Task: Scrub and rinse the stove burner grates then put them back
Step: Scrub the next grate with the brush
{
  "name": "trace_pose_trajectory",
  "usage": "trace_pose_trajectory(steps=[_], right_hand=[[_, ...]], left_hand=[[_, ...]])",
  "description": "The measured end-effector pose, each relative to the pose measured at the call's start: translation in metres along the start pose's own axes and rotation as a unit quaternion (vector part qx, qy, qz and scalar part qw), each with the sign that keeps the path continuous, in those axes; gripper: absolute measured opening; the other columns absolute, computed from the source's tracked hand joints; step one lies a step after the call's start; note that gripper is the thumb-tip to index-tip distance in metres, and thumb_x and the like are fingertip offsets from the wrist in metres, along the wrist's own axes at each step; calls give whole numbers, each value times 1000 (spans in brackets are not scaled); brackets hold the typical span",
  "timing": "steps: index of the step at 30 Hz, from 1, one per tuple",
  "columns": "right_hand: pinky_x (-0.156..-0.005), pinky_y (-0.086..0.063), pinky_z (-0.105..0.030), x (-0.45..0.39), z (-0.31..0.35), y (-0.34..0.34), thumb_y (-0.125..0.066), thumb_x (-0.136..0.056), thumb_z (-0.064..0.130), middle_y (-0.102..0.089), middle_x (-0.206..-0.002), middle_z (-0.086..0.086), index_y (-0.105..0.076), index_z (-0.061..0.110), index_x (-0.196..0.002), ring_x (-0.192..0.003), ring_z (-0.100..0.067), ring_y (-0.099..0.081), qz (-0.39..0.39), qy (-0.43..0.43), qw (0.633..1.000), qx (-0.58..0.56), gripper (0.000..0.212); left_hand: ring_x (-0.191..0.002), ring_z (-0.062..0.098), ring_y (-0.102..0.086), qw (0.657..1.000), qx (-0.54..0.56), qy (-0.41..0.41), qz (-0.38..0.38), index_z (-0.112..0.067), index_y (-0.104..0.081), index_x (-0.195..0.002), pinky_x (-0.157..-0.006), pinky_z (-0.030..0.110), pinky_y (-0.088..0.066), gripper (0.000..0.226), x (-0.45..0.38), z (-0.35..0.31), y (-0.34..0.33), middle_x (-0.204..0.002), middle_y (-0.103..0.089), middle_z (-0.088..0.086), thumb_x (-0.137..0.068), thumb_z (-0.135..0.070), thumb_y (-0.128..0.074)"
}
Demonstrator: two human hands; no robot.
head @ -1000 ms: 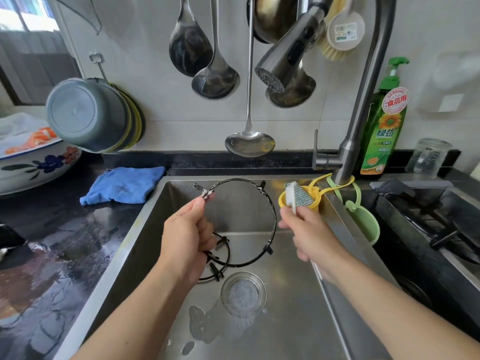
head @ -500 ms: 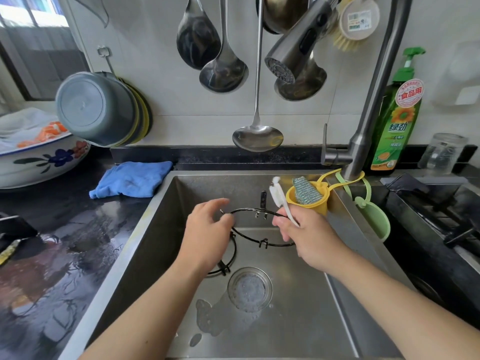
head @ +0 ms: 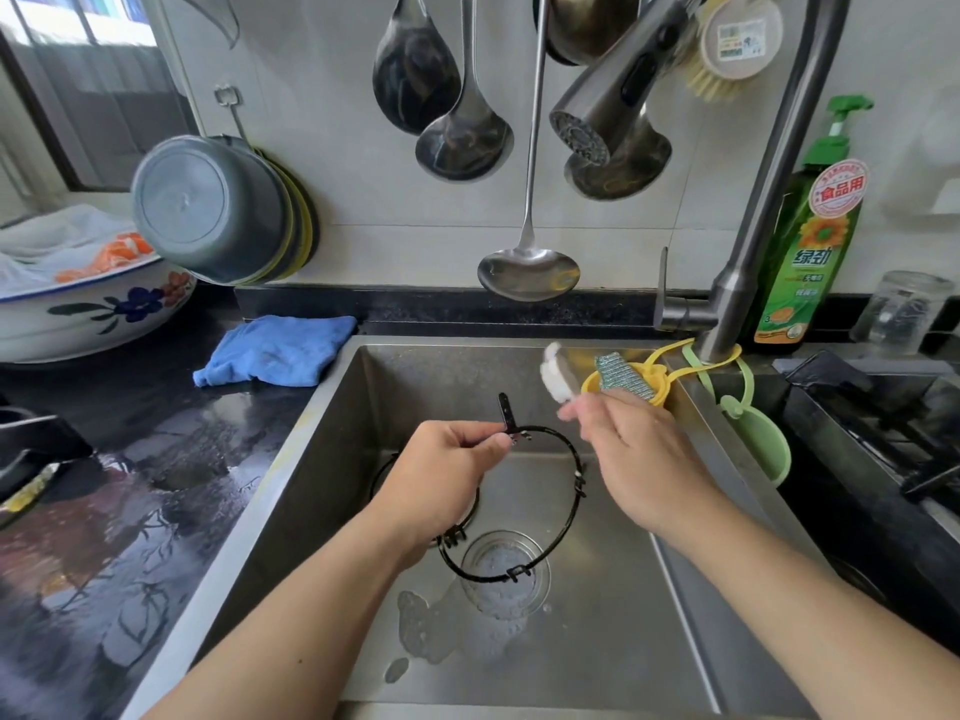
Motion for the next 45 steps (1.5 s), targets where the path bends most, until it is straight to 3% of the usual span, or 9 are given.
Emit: trace_pose_trajectory(steps=[3,5,9,13,17,22,27,32,45], right_hand=[[-66,-48,-39,7,9,-4,-33,-105,44,-53,-78,7,-52,27,-80,-74,-17,-53,82,52,989,115,35],[-64,-48,-40,5,8,-4,-35,-105,45,-52,-76,7,-49,26,-81,-72,-18,-53,97,53,982,152,34],[-62,-47,-38,-1,7,0,-35,-105,47,-54,-74,5,-48,23,-79,-71,-16,-53,64,34,984,160,38],[-58,-44,-38,13,7,-4,-40,-104,47,-53,-69,4,-50,21,-78,-65,-17,-51,105,31,983,145,38],[-57,-43,-36,2,8,-4,-38,-104,49,-53,-70,4,-50,20,-77,-66,-16,-52,65,7,986,151,42],[-55,-42,-38,12,8,-8,-40,-104,49,-54,-67,1,-46,19,-71,-64,-19,-53,77,3,989,129,45],[-57,-43,-37,3,11,-9,-35,-104,52,-54,-69,0,-46,18,-72,-67,-21,-54,42,-43,990,124,47],[-51,-34,-36,18,14,-13,-35,-103,54,-52,-68,0,-44,18,-71,-63,-20,-50,74,-39,988,132,49],[-55,-35,-35,7,10,-15,-29,-105,53,-54,-73,-2,-46,19,-71,-69,-21,-51,62,-94,987,114,50]], left_hand=[[-38,1,-37,1000,-26,-17,2,-27,-80,-103,-48,18,-29,22,2,-5,3,-45,-41,-18,-103,-21,-59],[-50,12,-31,997,-67,-30,18,-29,-81,-91,-51,23,-30,25,4,-5,2,-57,-40,-5,-103,-25,-59],[-45,9,-32,993,-112,-15,19,-28,-80,-98,-46,18,-33,20,6,-5,-3,-52,-42,-8,-101,-28,-61],[-49,13,-27,994,-104,-13,10,-17,-75,-77,-49,24,-25,28,5,-4,0,-57,-35,-2,-101,-27,-62],[-40,4,-27,994,-105,-12,19,-23,-81,-97,-44,16,-30,20,8,-6,-6,-45,-34,-13,-101,-27,-62],[-47,12,-25,995,-99,-15,-13,-14,-75,-79,-50,24,-27,29,5,-6,-4,-54,-33,-5,-100,-28,-62],[-40,5,-25,994,-104,-25,-4,-16,-80,-93,-41,17,-26,23,8,-8,-9,-48,-31,-11,-101,-26,-60],[-46,10,-24,994,-98,-23,-33,-11,-72,-75,-47,23,-24,32,4,-3,-5,-57,-33,-4,-100,-27,-60],[-44,4,-32,995,-69,-37,-63,-27,-82,-98,-43,16,-30,21,3,-5,-4,-51,-41,-12,-101,-29,-61]])
Point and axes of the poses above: each hand's wrist, its own x-axis away from the middle knuckle, its own y-axis out of the back of the hand, z = x × y, the point moved 3 cm from there along -x, towards the middle knuckle
